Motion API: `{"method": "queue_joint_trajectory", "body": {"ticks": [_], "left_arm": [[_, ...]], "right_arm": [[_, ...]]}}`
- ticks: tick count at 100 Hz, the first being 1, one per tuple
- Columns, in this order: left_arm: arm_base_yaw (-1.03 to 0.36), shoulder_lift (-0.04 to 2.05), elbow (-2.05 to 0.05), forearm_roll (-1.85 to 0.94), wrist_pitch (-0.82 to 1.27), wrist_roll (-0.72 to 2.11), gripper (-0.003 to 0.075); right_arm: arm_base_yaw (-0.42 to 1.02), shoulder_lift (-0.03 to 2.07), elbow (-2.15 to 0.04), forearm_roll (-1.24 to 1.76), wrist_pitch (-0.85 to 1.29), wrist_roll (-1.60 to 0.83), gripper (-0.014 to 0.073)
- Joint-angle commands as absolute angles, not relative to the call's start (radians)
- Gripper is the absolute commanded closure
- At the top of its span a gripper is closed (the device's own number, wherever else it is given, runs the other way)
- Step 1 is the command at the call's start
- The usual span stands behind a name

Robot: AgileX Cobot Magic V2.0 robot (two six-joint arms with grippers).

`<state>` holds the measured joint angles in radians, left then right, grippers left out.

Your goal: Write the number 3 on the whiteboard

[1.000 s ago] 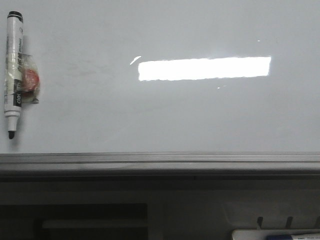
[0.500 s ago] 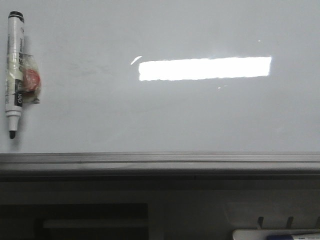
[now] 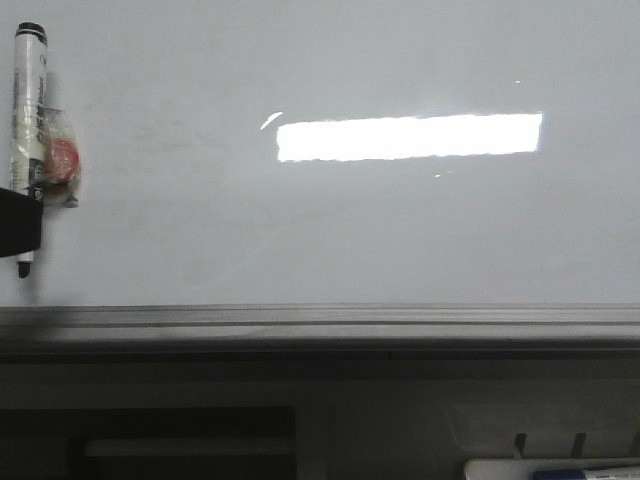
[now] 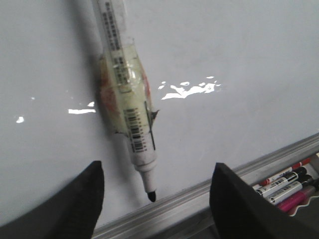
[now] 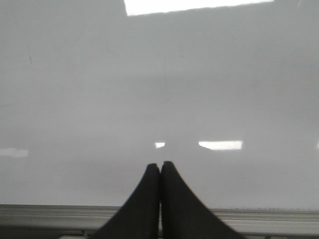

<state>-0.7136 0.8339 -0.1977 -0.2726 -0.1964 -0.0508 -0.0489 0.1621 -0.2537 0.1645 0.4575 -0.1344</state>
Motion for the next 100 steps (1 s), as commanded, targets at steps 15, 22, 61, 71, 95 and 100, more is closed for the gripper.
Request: {"method": "queue_joint_trajectory", "body": {"ticks": [15,22,61,71,95,100], "left_arm": [[-0.722,0.933,-0.232,-0.315,-0.403,-0.062,0.03],[-0.722,0.961,-0.232,-0.316,-0.427,-0.062,0.03],[-0.722,1.036,-0.241,-0.33,-0.435,-0.062,0.0741],[-0.722,1.036,-0.241,-0.33,-0.431,-0.062,0.0741],[-0.722,1.03,-0.241,-0.138,-0.42,-0.062,0.0741],[-0.722,1.023,-0.241,-0.093,-0.42,-0.062,0.0741]], "right_arm": [[-0.056,0.181,-0.291,0.169,0.376,-0.135,0.0635],[-0.056,0.181,-0.291,0.169,0.376,-0.135,0.0635],[-0.056,0.181,-0.291,0.173,0.386,-0.135,0.0635],[-0.056,0.181,-0.291,0.199,0.393,-0.135,0.0635],[0.028,0.185,-0.338,0.244,0.471,-0.152,0.0634],[0.062,0.193,-0.35,0.255,0.493,-0.209,0.0633]]}}
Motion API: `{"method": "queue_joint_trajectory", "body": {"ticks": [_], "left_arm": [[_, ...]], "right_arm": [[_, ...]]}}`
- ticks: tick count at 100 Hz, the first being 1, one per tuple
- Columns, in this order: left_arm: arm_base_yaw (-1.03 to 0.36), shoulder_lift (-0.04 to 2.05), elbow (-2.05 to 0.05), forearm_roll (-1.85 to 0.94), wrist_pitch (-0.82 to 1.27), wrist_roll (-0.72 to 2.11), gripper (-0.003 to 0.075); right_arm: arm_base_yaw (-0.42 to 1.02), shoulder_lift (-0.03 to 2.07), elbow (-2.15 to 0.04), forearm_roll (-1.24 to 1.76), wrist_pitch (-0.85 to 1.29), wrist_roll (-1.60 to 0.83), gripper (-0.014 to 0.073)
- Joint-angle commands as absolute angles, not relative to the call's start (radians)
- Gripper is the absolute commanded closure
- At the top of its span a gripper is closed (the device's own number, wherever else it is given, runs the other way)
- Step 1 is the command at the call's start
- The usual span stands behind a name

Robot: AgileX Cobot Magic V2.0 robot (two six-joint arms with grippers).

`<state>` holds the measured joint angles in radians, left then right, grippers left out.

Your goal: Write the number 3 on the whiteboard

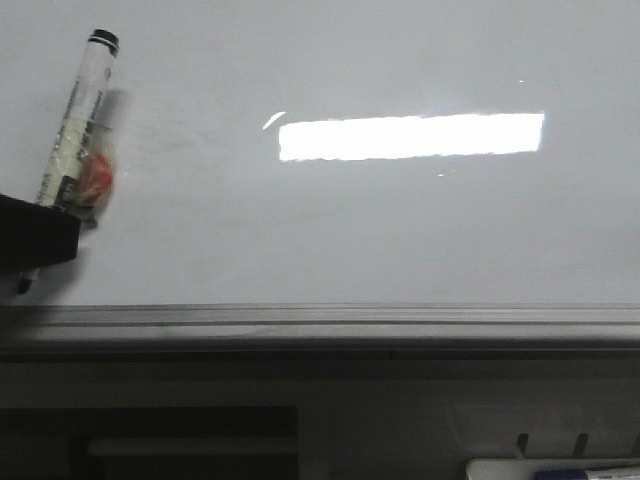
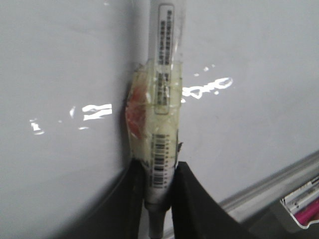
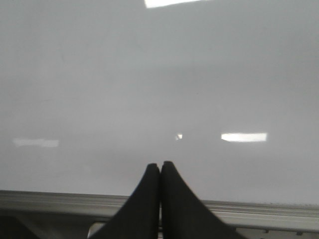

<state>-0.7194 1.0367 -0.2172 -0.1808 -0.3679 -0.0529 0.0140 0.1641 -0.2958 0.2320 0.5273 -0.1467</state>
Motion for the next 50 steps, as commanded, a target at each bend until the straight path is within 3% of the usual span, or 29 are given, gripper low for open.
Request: {"method": "queue_joint_trajectory", "body": {"ticks": [1,12,19,32,39,50], "left_arm": [[-0.722,1.021,-0.241,-0.079,-0.42,-0.062,0.0741],[-0.722,1.009,-0.241,0.063,-0.42,-0.062,0.0741],[-0.722,0.999,-0.241,0.182,-0.42,-0.062,0.0741],[-0.722,0.998,-0.241,0.395,-0.462,-0.062,0.0741],[-0.722,0.998,-0.241,0.491,-0.497,-0.062,0.0741],[-0.722,1.005,-0.241,0.598,-0.526,-0.062,0.0741]], "right_arm": [[0.068,0.195,-0.355,0.258,0.503,-0.218,0.0633],[0.173,0.245,-0.382,0.347,0.575,-0.391,0.061],[0.242,0.288,-0.395,0.434,0.594,-0.499,0.0529],[0.363,0.394,-0.43,0.552,0.594,-0.632,0.0297],[0.42,0.464,-0.463,0.569,0.596,-0.637,0.0228],[0.516,0.585,-0.522,0.569,0.596,-0.677,0.0223]]}}
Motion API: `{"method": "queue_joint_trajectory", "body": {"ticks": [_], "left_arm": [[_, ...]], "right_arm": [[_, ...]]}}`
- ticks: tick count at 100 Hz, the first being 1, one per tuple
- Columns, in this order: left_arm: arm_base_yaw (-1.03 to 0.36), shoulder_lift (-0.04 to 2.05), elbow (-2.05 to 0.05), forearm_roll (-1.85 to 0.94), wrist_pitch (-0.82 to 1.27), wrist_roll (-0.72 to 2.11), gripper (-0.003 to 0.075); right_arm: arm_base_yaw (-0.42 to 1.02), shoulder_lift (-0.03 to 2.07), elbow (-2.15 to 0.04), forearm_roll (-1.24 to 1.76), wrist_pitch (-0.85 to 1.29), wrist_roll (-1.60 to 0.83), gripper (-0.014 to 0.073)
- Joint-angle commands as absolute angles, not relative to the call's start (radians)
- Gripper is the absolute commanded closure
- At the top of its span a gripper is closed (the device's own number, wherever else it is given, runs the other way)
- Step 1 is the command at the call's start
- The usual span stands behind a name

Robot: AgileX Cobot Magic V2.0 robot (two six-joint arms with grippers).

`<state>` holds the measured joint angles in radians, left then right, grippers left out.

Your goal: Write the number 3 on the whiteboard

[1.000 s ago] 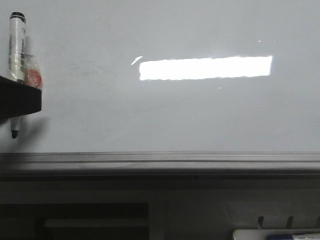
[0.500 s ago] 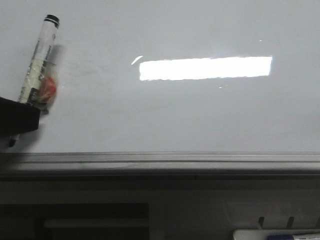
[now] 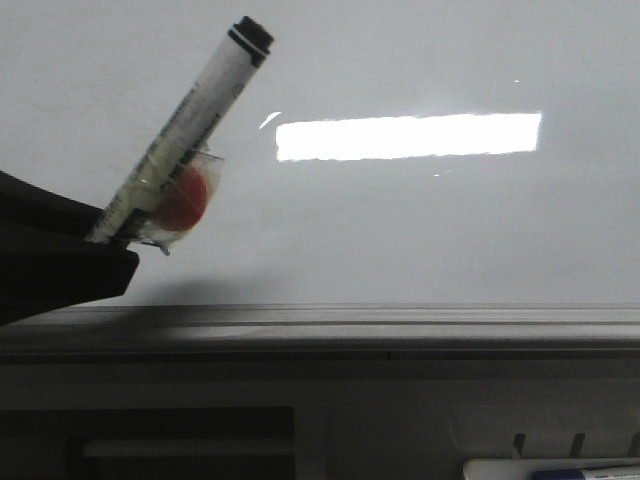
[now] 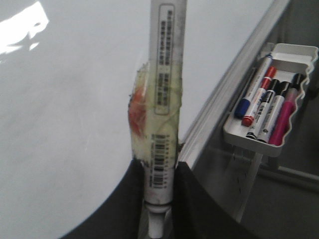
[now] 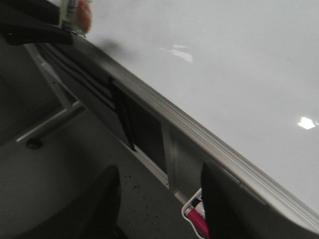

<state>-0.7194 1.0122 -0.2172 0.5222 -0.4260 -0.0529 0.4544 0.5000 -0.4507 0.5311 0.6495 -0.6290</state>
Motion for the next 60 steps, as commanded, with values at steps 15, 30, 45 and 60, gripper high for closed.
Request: {"method": "queue_joint_trajectory", "body": {"ticks": [15,30,45,60], "left_arm": [[-0.722,1.007,-0.241,0.648,-0.528,-0.055,0.0741],[-0.722,1.007,-0.241,0.678,-0.528,-0.053,0.0741],[-0.722,1.007,-0.241,0.678,-0.529,-0.053,0.0741],[-0.722,1.007,-0.241,0.683,-0.524,-0.053,0.0741]], "right_arm": [[0.649,0.74,-0.61,0.569,0.506,-0.725,0.0225],[0.76,0.871,-0.691,0.567,0.402,-0.785,0.0225],[0.819,1.001,-0.747,0.566,0.355,-0.809,0.0225],[0.842,1.097,-0.806,0.568,0.358,-0.809,0.0225]]}}
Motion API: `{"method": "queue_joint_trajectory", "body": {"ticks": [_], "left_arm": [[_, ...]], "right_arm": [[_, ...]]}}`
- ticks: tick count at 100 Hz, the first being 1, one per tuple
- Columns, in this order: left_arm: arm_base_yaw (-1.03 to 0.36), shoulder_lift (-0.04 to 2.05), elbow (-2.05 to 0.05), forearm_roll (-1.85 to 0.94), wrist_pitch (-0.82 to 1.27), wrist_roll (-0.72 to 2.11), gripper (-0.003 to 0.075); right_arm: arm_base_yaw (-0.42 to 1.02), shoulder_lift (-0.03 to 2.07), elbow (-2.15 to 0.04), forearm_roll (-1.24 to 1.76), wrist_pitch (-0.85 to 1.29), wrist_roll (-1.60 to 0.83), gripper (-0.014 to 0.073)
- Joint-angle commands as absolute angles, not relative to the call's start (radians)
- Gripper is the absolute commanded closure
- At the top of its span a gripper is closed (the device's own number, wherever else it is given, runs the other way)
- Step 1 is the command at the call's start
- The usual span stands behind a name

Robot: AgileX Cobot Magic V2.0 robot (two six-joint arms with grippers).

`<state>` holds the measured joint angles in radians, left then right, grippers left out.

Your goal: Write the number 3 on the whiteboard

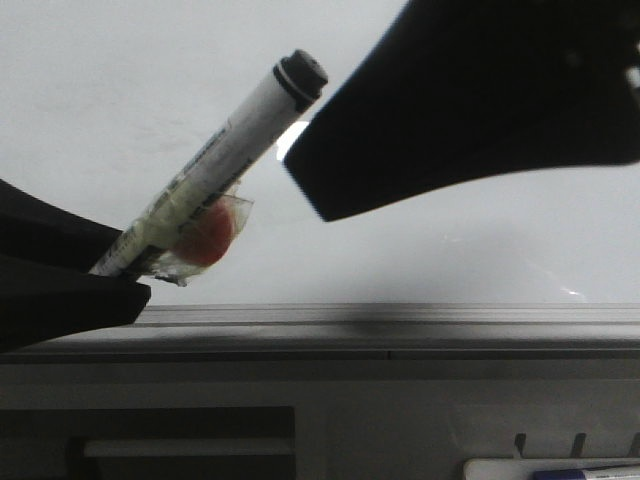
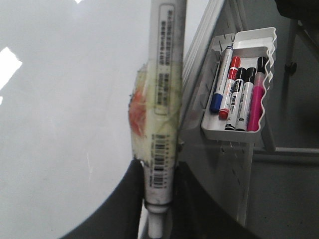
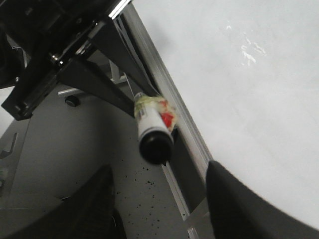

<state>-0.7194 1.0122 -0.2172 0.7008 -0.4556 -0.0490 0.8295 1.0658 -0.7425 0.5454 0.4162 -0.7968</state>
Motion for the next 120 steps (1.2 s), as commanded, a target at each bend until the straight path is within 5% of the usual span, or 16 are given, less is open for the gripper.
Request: {"method": "queue_joint_trajectory", "body": {"ticks": [1,46,53,68,84,93,108,120], "left_arm": [[-0.722,1.007,-0.241,0.683,-0.525,-0.053,0.0741],[-0.722,1.007,-0.241,0.712,-0.521,-0.051,0.0741],[-0.722,1.007,-0.241,0.717,-0.521,-0.051,0.0741],[-0.722,1.007,-0.241,0.717,-0.523,-0.051,0.0741],[-0.722,1.007,-0.241,0.717,-0.531,-0.051,0.0726],[-0.722,1.007,-0.241,0.709,-0.559,-0.051,0.0613],[-0.722,0.986,-0.241,0.586,-0.572,-0.051,0.0274],[-0.722,0.935,-0.247,0.516,-0.566,-0.051,0.0173]], "right_arm": [[0.845,1.097,-0.809,0.568,0.358,-0.809,0.0225],[0.902,1.18,-0.873,0.568,0.359,-0.809,0.0239],[0.902,1.182,-0.873,0.568,0.359,-0.809,0.0327],[0.902,1.189,-0.873,0.568,0.373,-0.807,0.0663],[0.902,1.199,-0.873,0.568,0.38,-0.807,0.0655],[0.902,1.199,-0.873,0.568,0.38,-0.807,0.0655],[0.902,1.199,-0.873,0.57,0.374,-0.8,0.0655],[0.9,1.195,-0.875,0.57,0.336,-0.8,0.0655]]}}
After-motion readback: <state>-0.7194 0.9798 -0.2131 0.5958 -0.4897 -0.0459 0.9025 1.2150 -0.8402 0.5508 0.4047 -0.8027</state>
